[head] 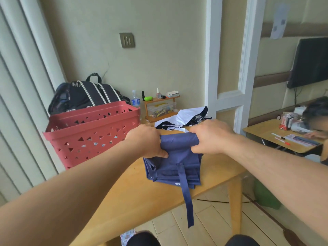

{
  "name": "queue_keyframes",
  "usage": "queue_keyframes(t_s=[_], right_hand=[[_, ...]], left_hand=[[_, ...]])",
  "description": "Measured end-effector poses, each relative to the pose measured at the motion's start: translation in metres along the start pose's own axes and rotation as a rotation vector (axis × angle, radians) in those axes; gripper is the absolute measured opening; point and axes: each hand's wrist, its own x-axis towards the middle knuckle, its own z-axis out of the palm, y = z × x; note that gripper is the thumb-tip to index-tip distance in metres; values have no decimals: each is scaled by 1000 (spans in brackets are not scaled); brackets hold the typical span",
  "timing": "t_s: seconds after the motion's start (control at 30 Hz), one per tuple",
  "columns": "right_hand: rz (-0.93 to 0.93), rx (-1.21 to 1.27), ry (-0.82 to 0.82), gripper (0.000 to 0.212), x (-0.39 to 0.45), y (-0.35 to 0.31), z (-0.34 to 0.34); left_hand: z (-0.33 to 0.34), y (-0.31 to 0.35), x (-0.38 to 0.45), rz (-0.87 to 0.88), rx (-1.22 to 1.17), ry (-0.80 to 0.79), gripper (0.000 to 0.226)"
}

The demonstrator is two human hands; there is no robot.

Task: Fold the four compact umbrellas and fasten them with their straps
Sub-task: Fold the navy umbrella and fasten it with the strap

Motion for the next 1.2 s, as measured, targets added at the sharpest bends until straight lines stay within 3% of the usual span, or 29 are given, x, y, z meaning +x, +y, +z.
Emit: queue_keyframes(t_s=[0.13,0.27,0.33,0.53,0.87,1.07,1.2], right_hand=[[15,-42,2,18,-12,-22,-50],[19,-38,20,17,-21,-42,-89],[28,0,0,18,-26,-49,-99],[-7,103,-68,25,-40,-59,-114],[8,138,-66,24,-51,-46,-122],[-139,-102,174,65,-32,-60,-118],[-103,-102,114,42,-25,-68,-104]], left_hand=[[-46,-13,-22,86,92,28,60],[-81,-8,-39,231,-213,68,50],[-88,-5,-47,257,-139,90,38],[-100,-27,-70,152,41,18,41],[-94,-35,-73,116,-28,1,39],[-99,-20,-68,72,67,36,43],[-95,-15,-68,62,89,71,38]])
